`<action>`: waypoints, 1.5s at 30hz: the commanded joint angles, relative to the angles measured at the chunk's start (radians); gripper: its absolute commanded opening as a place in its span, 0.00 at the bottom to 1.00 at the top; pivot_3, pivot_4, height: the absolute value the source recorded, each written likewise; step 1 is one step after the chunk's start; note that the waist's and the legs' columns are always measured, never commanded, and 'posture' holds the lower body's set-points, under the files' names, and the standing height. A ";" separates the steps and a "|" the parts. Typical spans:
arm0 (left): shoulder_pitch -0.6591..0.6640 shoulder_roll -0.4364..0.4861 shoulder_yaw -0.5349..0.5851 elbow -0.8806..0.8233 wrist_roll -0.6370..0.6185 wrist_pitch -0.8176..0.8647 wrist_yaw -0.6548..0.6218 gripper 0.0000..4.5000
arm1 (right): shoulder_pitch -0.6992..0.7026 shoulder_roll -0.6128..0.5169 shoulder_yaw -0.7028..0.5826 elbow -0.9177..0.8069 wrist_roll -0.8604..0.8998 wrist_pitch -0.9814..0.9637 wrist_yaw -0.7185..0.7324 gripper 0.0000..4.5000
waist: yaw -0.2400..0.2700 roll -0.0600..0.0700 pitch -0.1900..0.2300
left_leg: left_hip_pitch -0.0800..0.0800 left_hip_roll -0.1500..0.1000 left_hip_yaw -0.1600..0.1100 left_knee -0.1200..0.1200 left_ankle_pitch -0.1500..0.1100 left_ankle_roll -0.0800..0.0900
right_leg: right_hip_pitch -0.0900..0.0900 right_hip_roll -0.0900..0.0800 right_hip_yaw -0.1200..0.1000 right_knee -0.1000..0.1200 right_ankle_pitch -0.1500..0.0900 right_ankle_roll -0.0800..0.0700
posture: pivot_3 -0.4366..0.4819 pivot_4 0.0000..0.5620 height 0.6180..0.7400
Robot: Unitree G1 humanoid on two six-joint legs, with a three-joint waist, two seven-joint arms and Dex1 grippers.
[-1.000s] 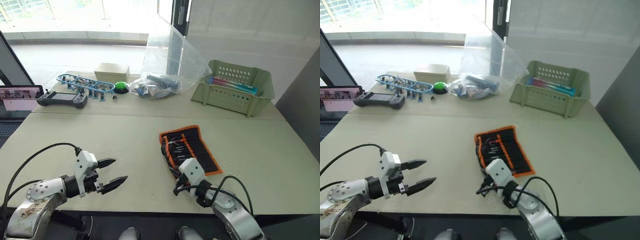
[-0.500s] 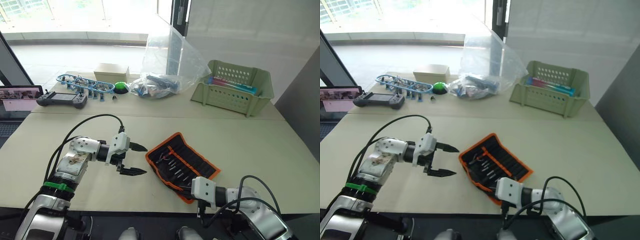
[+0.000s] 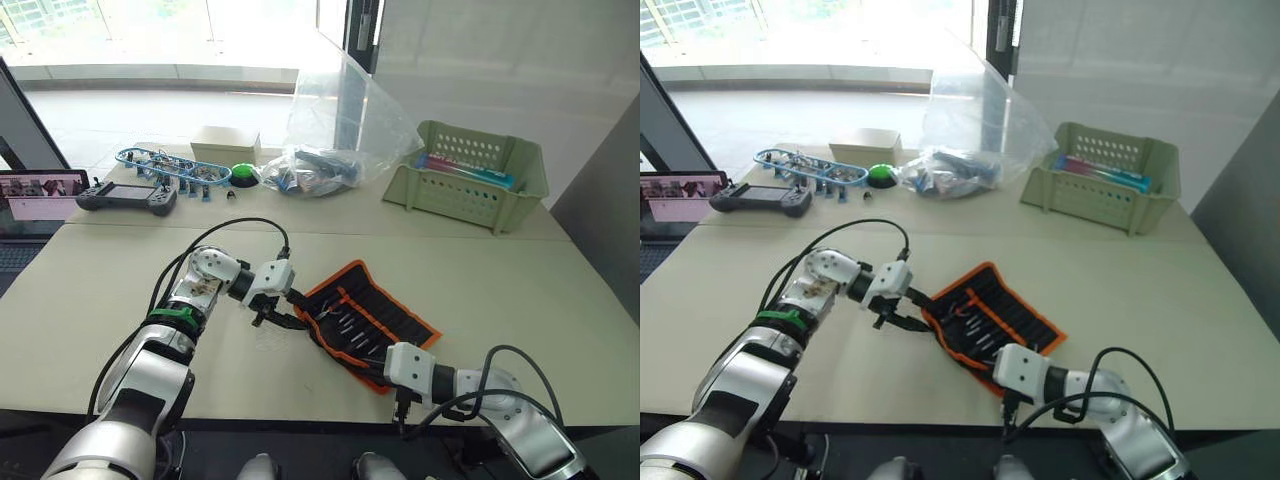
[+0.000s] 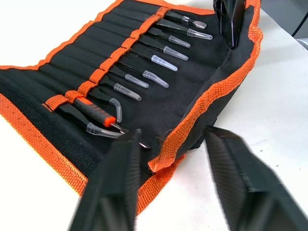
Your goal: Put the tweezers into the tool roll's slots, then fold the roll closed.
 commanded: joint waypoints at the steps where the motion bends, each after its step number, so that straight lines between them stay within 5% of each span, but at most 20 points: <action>1: -0.028 -0.001 -0.005 0.009 -0.024 -0.029 -0.005 0.17 | 0.011 0.004 -0.031 -0.046 0.002 0.015 -0.021 0.00 | 0.000 0.000 0.000 | 0.000 0.000 0.000 0.001 0.000 0.000 | 0.000 0.000 0.000 0.000 -0.001 0.001 | 0.48 0.27 1.00; 4: 0.001 0.003 -0.023 -0.033 -0.059 -0.007 -0.005 0.01 | 0.006 0.002 -0.035 -0.039 -0.006 0.031 -0.034 0.00 | -0.001 0.000 0.000 | 0.000 0.000 0.000 0.001 0.000 0.000 | 0.000 0.000 0.000 0.001 -0.001 0.002 | 0.48 0.27 1.00; 16: 0.214 0.117 -0.010 -0.376 -0.159 0.162 -0.005 0.01 | -0.089 -0.003 -0.052 0.089 -0.121 -0.005 -0.088 0.00 | -0.004 0.000 0.000 | 0.002 0.001 0.000 0.001 0.000 0.000 | 0.000 0.002 0.001 0.004 -0.001 0.002 | 0.48 0.27 1.00; 27: 0.561 0.249 0.143 -0.913 -0.269 0.497 0.174 0.01 | -0.327 0.017 0.020 0.374 -0.216 -0.355 -0.049 0.00 | -0.015 0.001 0.001 | 0.004 0.005 0.000 0.001 0.000 0.000 | 0.000 0.005 0.003 0.005 -0.001 0.000 | 0.48 0.27 1.00; 45: 0.483 0.216 0.208 -0.718 -0.179 0.536 0.366 0.01 | -0.285 0.029 -0.004 0.215 -0.020 0.045 0.093 0.00 | -0.001 0.001 0.001 | 0.004 0.005 0.000 0.001 0.000 0.000 | 0.000 0.005 0.003 0.005 0.001 -0.004 | 0.48 0.27 1.00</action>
